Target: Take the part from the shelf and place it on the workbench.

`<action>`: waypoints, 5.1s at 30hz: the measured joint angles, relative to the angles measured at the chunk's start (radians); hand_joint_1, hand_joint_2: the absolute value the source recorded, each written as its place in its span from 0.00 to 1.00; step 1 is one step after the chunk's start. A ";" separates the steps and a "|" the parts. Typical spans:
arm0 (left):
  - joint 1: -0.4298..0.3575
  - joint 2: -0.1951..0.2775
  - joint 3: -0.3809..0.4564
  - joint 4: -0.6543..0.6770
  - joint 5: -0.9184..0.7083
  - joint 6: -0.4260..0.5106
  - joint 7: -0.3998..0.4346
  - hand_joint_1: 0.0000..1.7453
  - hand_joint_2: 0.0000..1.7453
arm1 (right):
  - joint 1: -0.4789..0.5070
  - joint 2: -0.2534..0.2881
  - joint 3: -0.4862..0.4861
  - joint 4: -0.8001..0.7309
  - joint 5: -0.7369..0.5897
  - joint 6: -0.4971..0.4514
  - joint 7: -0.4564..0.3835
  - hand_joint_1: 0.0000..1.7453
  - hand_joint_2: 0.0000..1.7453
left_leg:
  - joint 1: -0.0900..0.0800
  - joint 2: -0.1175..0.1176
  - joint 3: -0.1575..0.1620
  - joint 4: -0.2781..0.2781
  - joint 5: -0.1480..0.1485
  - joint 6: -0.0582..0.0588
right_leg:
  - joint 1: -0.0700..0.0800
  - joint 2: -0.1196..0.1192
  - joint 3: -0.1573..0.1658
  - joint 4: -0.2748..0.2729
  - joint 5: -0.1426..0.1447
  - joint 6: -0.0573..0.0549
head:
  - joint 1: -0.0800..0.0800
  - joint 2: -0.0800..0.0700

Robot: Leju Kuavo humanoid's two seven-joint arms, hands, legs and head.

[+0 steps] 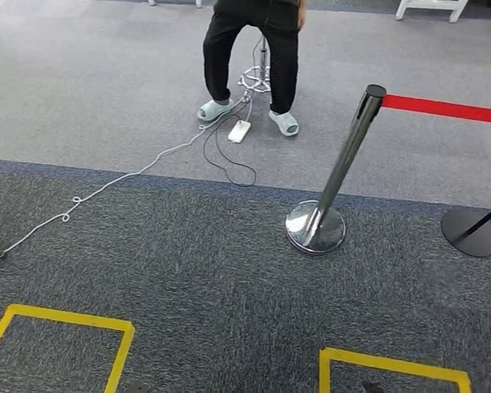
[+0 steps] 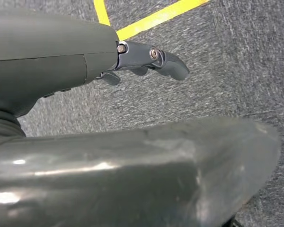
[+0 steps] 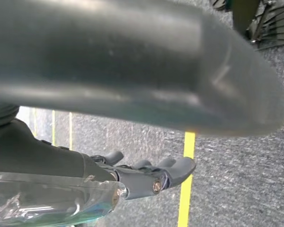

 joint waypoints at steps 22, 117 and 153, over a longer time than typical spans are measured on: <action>-0.004 0.005 -0.001 0.002 -0.004 -0.003 0.003 0.00 0.00 | -0.002 0.003 0.000 0.000 0.010 0.012 -0.006 0.00 0.00 | 0.021 -0.082 -0.028 0.014 0.008 0.005 | -0.012 0.072 -0.142 0.224 -0.099 0.016 | 0.002 0.000; -0.006 0.016 -0.008 0.006 -0.015 -0.004 0.019 0.00 0.00 | -0.003 0.004 0.007 0.005 0.024 0.035 0.008 0.00 0.00 | 0.029 -0.042 -0.038 0.054 -0.020 -0.002 | 0.005 0.059 -0.183 0.341 -0.133 -0.010 | 0.022 0.000; -0.018 0.013 -0.014 0.006 0.019 0.061 0.116 0.00 0.00 | -0.012 0.003 0.008 0.006 0.049 0.036 0.018 0.00 0.00 | 0.027 -0.010 -0.034 0.068 -0.032 -0.016 | 0.023 0.000 -0.026 0.051 -0.029 -0.039 | 0.031 0.000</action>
